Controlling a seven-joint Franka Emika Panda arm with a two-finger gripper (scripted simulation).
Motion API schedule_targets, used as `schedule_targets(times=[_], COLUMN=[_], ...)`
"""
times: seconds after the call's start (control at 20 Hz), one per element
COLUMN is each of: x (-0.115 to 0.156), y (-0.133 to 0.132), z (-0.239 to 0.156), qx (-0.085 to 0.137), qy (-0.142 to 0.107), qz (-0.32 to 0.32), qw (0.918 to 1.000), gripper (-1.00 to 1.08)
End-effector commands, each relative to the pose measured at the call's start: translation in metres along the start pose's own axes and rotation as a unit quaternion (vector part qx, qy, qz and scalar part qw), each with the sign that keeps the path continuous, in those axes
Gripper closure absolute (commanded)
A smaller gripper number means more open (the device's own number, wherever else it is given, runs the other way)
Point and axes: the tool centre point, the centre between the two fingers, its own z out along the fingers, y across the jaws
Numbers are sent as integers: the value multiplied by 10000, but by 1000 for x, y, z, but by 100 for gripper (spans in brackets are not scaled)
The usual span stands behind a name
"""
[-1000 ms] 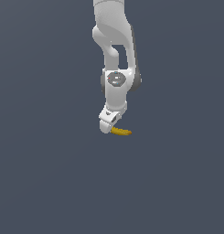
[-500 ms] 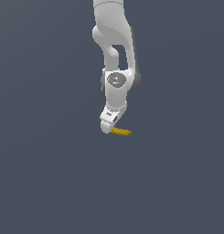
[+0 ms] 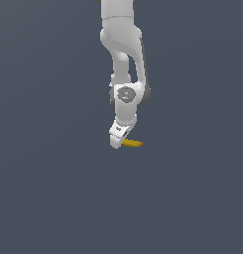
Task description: Pick up the object and move it to a goal position.
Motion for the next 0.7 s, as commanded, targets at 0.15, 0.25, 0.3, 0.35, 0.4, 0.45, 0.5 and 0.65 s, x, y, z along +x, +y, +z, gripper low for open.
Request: schedule_targets(times=[0.15,0.25,0.3,0.35,0.4,0.45,0.5,0.65], x=[0,0,0,0,0,0,0,0], y=[0,0,0,0,0,0,0,0], z=[15,16,16,16,16,16,16,16], qx=[-3,-3,-3,-3,-3,-3,-3,-3], qy=[1,1,1,1,1,1,1,1], qz=[-8,-8,-8,-8,-8,-8,-8,-8], qw=[10000,10000,10000,10000,10000,10000,10000,10000], gripper=[-92,-92,108,108,108,108,108,108])
